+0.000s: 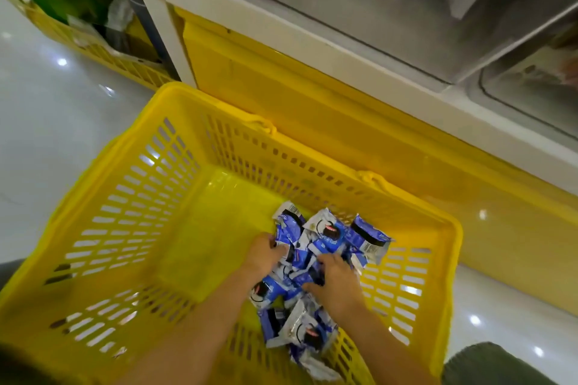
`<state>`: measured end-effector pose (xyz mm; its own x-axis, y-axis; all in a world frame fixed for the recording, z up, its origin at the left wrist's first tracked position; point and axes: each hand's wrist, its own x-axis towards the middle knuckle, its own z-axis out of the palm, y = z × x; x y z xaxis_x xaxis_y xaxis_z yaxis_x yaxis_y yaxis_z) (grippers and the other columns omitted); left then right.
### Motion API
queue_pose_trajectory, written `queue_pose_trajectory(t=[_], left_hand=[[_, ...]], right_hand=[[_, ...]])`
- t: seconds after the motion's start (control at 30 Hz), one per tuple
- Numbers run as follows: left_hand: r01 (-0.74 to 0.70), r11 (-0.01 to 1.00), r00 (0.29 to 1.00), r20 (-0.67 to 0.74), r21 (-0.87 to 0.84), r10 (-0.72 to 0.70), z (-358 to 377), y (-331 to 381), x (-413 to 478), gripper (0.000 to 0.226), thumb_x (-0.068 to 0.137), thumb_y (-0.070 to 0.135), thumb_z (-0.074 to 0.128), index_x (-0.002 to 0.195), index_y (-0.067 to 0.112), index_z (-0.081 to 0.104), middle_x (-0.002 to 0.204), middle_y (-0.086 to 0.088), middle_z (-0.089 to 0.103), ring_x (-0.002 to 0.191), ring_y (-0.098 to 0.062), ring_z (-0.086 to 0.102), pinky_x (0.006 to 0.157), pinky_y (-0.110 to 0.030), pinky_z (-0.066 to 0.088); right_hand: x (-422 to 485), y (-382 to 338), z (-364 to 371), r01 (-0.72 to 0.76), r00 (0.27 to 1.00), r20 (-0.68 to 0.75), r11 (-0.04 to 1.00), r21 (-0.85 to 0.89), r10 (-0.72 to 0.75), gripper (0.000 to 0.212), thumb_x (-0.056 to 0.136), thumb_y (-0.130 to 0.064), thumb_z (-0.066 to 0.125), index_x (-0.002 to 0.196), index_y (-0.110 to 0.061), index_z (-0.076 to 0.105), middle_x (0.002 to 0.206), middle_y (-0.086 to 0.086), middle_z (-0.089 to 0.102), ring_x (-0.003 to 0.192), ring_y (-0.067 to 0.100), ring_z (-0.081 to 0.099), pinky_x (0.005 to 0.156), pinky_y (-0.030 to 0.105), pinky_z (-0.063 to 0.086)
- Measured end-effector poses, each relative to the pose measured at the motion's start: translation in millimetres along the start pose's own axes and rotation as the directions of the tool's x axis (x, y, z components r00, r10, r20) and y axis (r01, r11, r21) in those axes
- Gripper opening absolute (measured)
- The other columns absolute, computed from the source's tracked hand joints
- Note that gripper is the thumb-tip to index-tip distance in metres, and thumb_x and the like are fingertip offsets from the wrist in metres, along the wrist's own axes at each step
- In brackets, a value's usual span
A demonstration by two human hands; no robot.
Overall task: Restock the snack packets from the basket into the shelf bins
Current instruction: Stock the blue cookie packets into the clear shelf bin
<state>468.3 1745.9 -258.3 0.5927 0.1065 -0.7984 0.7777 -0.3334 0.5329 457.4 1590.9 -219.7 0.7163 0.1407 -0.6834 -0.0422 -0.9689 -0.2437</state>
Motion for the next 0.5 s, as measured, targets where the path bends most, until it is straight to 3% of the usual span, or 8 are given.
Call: queue_pose_trajectory(t=[0.03, 0.1, 0.2, 0.27, 0.37, 0.43, 0.5], left_hand=[[0.007, 1.0, 1.0, -0.004, 0.003, -0.007, 2.9, -0.7, 1.3, 0.017, 0.091, 0.02, 0.058, 0.082, 0.013, 0.045, 0.076, 0.001, 0.047, 0.066, -0.011, 0.045, 0.045, -0.015, 0.034], [0.003, 1.0, 1.0, -0.004, 0.01, -0.003, 4.6, 0.3, 0.5, 0.021, 0.09, 0.019, 0.059, 0.089, 0.01, 0.04, 0.081, -0.003, 0.045, 0.074, -0.015, 0.044, 0.053, -0.02, 0.031], [0.007, 1.0, 1.0, 0.014, 0.022, -0.007, 0.1, 1.2, -3.2, 0.02, 0.09, 0.016, 0.06, 0.1, 0.009, 0.044, 0.095, -0.005, 0.045, 0.081, -0.014, 0.046, 0.058, -0.017, 0.032], [0.003, 1.0, 1.0, 0.007, 0.004, -0.003, -6.7, -0.7, -7.0, 0.013, 0.089, 0.011, 0.059, 0.095, 0.008, 0.047, 0.097, -0.006, 0.048, 0.071, -0.011, 0.048, 0.052, -0.017, 0.035], [0.033, 0.997, 0.999, -0.031, -0.067, -0.035, -15.8, -2.2, -19.4, 0.022, 0.09, 0.012, 0.055, 0.111, 0.009, 0.049, 0.1, -0.005, 0.055, 0.078, -0.014, 0.05, 0.058, -0.021, 0.038], [0.052, 0.993, 0.998, -0.029, -0.101, -0.055, -17.9, -2.1, -29.6, 0.021, 0.09, 0.015, 0.054, 0.11, 0.015, 0.048, 0.09, 0.001, 0.055, 0.074, -0.013, 0.051, 0.059, -0.024, 0.038], [0.086, 0.97, 0.996, -0.019, -0.226, -0.092, -17.0, 4.0, -42.2, 0.015, 0.089, 0.011, 0.055, 0.101, 0.015, 0.046, 0.085, -0.003, 0.059, 0.071, -0.015, 0.054, 0.059, -0.025, 0.041]], right_hand=[[-0.9, -0.2, 0.4, -0.007, 1.0, 0.003, 1.0, 0.019, 0.007, 0.041, 0.084, -0.039, 0.066, 0.116, -0.021, 0.048, 0.122, 0.001, 0.046, 0.113, 0.019, 0.047, 0.098, 0.032, 0.04], [-2.8, -1.6, 1.2, -0.009, 1.0, 0.014, 0.999, 0.042, 0.008, 0.032, 0.084, -0.036, 0.067, 0.103, -0.02, 0.046, 0.116, 0.003, 0.046, 0.108, 0.021, 0.048, 0.091, 0.031, 0.041], [-5.7, -4.8, -1.1, -0.035, 0.999, 0.036, 0.992, 0.123, 0.031, 0.034, 0.086, -0.033, 0.065, 0.105, -0.018, 0.041, 0.11, 0.006, 0.053, 0.101, 0.024, 0.053, 0.081, 0.032, 0.044], [-7.4, -6.9, -6.3, -0.055, 0.997, 0.057, 0.974, 0.221, 0.043, 0.034, 0.087, -0.032, 0.064, 0.107, -0.016, 0.042, 0.095, 0.006, 0.057, 0.088, 0.024, 0.056, 0.076, 0.034, 0.048], [-11.7, -14.7, -17.5, -0.071, 0.996, 0.081, 0.911, 0.405, 0.041, 0.026, 0.089, -0.03, 0.062, 0.099, -0.009, 0.05, 0.084, 0.013, 0.051, 0.079, 0.023, 0.055, 0.082, 0.039, 0.046], [-14.0, -21.7, -24.4, -0.099, 0.995, 0.051, 0.863, 0.496, 0.084, 0.024, 0.09, -0.03, 0.061, 0.094, -0.008, 0.052, 0.086, 0.019, 0.051, 0.081, 0.026, 0.057, 0.082, 0.04, 0.044], [-16.5, -27.9, -30.7, -0.104, 0.991, -0.013, 0.84, 0.532, 0.131, 0.023, 0.091, -0.032, 0.059, 0.087, -0.01, 0.05, 0.076, 0.014, 0.044, 0.069, 0.024, 0.049, 0.068, 0.033, 0.039]])
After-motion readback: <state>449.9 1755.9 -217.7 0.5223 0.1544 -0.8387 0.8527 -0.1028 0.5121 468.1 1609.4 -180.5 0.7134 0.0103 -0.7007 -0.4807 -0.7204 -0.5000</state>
